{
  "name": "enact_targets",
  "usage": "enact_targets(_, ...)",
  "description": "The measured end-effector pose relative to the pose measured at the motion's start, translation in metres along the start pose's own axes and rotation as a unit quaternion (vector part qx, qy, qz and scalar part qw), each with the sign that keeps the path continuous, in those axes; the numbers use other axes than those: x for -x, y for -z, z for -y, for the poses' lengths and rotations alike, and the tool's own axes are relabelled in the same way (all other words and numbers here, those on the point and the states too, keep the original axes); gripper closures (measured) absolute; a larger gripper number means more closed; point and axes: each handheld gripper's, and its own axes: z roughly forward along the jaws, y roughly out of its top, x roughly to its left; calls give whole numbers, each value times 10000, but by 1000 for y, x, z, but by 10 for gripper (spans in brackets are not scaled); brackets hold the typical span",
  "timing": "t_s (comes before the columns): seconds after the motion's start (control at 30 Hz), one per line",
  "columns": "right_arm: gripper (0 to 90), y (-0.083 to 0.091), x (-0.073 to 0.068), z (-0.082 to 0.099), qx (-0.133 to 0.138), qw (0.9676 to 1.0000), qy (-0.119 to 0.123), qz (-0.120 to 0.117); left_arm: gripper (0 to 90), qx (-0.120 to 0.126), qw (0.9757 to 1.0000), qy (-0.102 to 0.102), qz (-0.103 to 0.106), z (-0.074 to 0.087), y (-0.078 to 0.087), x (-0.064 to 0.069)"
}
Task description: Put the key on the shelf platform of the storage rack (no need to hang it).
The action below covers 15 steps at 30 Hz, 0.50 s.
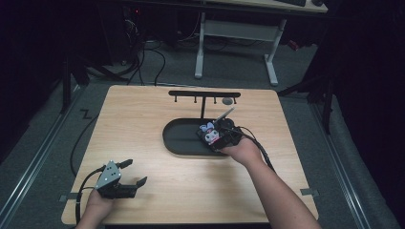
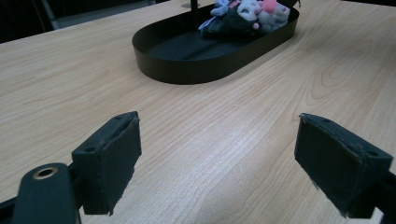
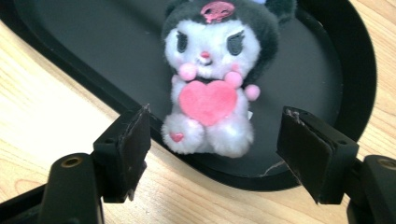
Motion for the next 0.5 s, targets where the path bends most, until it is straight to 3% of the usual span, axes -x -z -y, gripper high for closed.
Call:
enact_targets(0.27, 280, 2, -6, 17, 278, 9995, -99, -66, 152, -41, 10000, -30, 4, 0, -1, 0)
enact_targets(0.5, 284, 8, -11, 40, 753, 9971, -47, -4, 151, -54, 10000, -43, 0, 0, -1, 1)
